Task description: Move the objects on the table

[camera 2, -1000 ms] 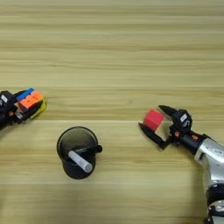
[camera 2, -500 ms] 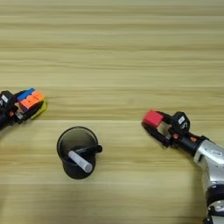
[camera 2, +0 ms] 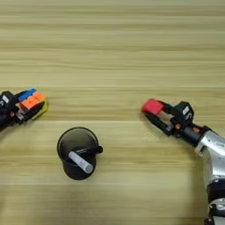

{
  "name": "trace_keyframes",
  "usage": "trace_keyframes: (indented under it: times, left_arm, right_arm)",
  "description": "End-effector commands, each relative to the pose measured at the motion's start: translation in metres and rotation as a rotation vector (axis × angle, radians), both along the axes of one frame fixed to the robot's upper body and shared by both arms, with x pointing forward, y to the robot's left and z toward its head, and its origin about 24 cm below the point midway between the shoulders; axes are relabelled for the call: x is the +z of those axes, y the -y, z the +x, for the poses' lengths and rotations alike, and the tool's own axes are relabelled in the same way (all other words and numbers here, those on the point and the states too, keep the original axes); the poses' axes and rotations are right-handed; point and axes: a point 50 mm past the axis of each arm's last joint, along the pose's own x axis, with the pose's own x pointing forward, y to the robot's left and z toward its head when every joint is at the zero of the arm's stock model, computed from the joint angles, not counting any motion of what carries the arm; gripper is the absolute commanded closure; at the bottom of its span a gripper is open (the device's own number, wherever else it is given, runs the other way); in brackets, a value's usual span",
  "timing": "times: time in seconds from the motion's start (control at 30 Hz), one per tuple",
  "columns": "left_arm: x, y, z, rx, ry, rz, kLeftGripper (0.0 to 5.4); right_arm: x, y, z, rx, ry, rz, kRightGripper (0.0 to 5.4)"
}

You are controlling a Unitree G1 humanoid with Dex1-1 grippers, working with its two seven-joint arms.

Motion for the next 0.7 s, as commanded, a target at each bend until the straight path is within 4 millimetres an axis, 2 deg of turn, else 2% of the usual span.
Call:
trace_keyframes:
  times: [0.03,0.13,0.27,0.47,0.7]
  left_arm:
    - [0.011,0.005,0.004,-0.071,0.050,0.041,2.11]
    - [0.016,0.012,0.006,-0.120,0.074,0.051,2.11]
    - [0.023,0.026,0.009,-0.199,0.097,0.080,2.11]
    - [0.031,0.044,0.013,-0.290,0.126,0.111,2.11]
    - [0.037,0.067,0.018,-0.395,0.142,0.160,2.11]
  right_arm:
    - [0.050,-0.006,0.015,0.095,0.111,-0.024,3.15]
    - [0.072,-0.019,0.024,0.173,0.133,-0.032,3.15]
    - [0.085,-0.040,0.034,0.271,0.119,-0.070,3.15]
    - [0.092,-0.061,0.041,0.351,0.115,-0.090,3.15]
    - [0.093,-0.077,0.045,0.393,0.119,-0.085,3.15]
